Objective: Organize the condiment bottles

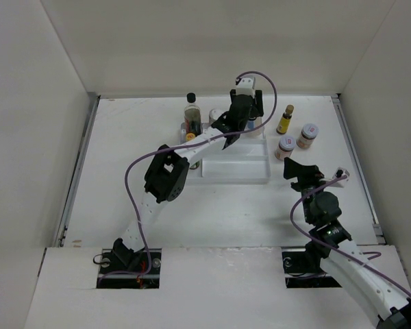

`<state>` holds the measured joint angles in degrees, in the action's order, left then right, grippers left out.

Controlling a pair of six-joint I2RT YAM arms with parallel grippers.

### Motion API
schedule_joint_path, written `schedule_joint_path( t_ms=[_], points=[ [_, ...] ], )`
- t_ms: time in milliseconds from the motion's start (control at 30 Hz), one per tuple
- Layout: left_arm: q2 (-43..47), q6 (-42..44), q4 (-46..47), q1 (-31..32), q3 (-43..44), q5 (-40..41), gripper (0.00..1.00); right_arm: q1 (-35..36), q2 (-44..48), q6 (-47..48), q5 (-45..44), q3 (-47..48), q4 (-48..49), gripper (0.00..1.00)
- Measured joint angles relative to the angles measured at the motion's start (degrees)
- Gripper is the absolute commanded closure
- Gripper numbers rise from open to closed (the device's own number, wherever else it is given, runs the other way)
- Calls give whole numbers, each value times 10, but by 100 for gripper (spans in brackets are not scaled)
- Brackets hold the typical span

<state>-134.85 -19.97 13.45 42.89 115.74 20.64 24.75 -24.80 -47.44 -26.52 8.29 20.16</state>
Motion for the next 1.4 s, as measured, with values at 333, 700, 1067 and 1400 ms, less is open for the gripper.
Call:
schedule_joint_path(
  t_ms=[333, 700, 1067, 1400],
  points=[
    [-33, 5, 14, 10, 0, 2, 61, 0, -1, -3, 5, -5, 0, 11],
    [-33, 23, 63, 23, -14, 23, 18, 0, 2, -4, 7, -5, 0, 11],
    [-28, 43, 78, 26, -24, 27, 0, 0, 4, -4, 9, -5, 0, 13],
    [155, 89, 119, 33, -131, 30, 0, 0, -2, -1, 9, -5, 0, 42]
  ],
)
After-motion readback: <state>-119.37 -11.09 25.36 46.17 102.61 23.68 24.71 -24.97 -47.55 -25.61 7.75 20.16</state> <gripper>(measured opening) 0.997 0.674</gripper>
